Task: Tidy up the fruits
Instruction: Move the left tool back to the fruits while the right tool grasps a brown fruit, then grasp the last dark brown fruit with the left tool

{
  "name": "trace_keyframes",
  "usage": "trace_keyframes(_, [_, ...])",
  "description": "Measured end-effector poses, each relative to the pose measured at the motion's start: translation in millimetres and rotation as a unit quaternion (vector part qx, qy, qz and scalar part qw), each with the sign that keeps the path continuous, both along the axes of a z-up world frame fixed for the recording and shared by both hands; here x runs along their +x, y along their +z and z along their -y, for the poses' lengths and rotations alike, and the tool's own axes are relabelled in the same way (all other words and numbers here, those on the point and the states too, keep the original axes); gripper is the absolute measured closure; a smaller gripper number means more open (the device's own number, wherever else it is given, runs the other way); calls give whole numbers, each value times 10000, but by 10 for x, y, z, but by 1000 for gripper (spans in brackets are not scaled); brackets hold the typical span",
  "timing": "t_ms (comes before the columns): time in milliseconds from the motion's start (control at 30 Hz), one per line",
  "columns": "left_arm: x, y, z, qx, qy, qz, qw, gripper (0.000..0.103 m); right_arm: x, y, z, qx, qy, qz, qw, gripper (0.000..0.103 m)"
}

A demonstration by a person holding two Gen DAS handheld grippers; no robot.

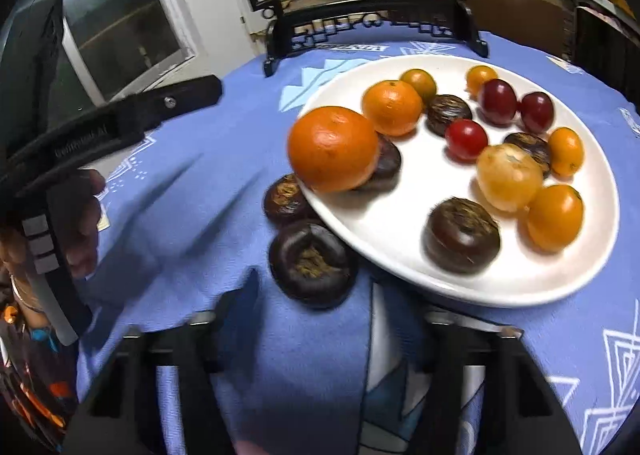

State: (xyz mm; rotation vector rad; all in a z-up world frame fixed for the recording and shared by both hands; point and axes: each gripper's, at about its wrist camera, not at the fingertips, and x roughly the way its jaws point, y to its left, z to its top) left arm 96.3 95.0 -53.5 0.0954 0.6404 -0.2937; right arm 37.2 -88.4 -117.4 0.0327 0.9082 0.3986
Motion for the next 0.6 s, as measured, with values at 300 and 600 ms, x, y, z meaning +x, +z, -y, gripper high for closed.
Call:
trace_keyframes(300, [-280, -256, 532, 1046, -1202, 96, 9872, 9, -439, 195, 647, 201, -180, 193, 9995, 60])
trace_keyframes(600, [-57, -537, 730, 1473, -1099, -500, 9817, 12, -566, 123, 981, 495, -343, 150, 9981, 60])
